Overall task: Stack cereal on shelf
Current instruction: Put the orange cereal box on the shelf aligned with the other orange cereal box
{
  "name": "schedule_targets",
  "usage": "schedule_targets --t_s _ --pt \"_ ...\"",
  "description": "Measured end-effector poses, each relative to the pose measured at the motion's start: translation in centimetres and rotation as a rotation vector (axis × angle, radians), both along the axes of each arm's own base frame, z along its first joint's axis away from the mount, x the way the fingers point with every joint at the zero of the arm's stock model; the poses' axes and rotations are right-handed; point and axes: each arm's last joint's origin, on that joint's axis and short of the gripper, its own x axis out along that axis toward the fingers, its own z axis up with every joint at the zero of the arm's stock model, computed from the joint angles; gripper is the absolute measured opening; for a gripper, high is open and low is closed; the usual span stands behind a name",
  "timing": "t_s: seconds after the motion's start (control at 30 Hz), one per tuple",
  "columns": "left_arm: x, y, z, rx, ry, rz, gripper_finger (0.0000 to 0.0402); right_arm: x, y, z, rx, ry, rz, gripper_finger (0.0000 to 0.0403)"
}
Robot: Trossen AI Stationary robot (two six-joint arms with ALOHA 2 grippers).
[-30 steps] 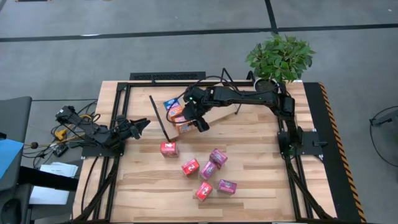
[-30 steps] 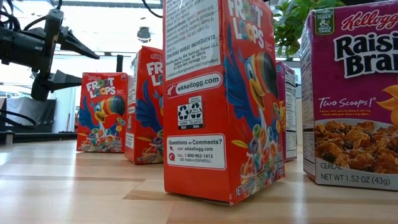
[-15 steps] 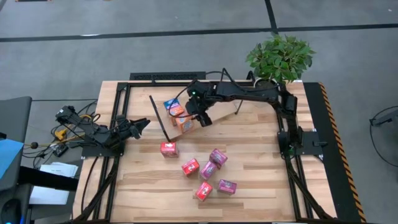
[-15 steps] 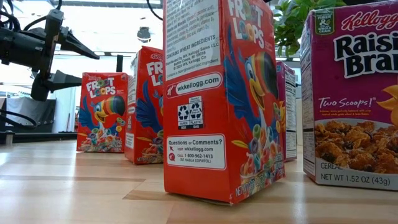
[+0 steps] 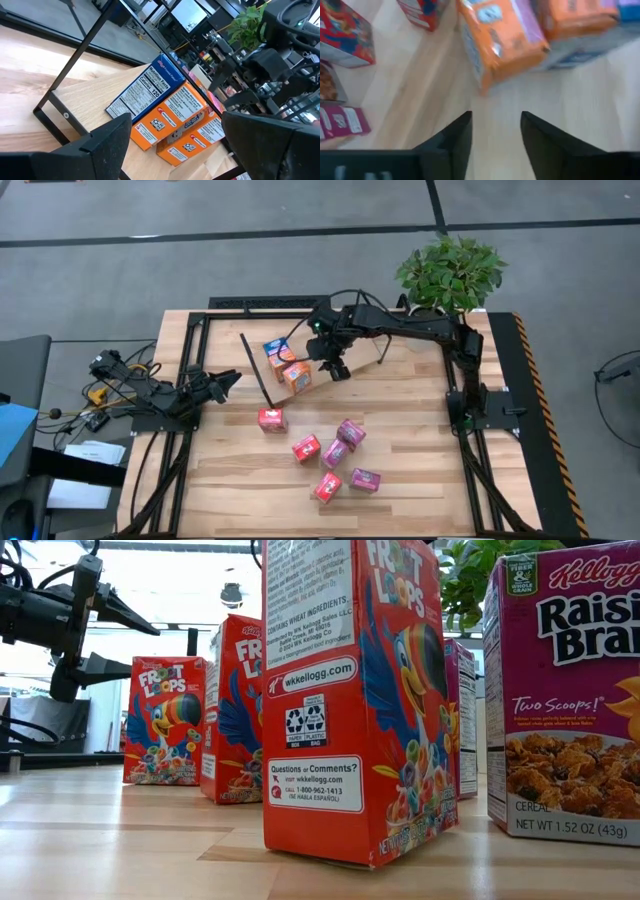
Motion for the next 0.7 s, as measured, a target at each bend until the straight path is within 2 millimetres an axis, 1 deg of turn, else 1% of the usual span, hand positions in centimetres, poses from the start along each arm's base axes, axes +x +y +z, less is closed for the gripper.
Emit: schedule_targets --t_s 0.1,0.3,0.53,0.7 --pt "0.0 0.0 0.0 0.001 0.001 0.0 0.03 0.2 0.1 -0.4 0.003 0.002 0.004 0.0144" --pt "0.0 0.0 0.0 0.001 0.001 0.0 0.03 0.4 -0.1 -0.1 -0.006 -0.028 0.001 0.0078" --pt "0.0 0.0 0.0 0.0 0.001 0.0 0.03 0.5 0.1 -0.1 0.013 -0.03 -0.018 0.0041" --pt "0.0 0.0 -0.1 0.003 0.006 0.0 0.03 0.6 0.7 -1.3 0.023 -0.023 -0.01 0.0013"
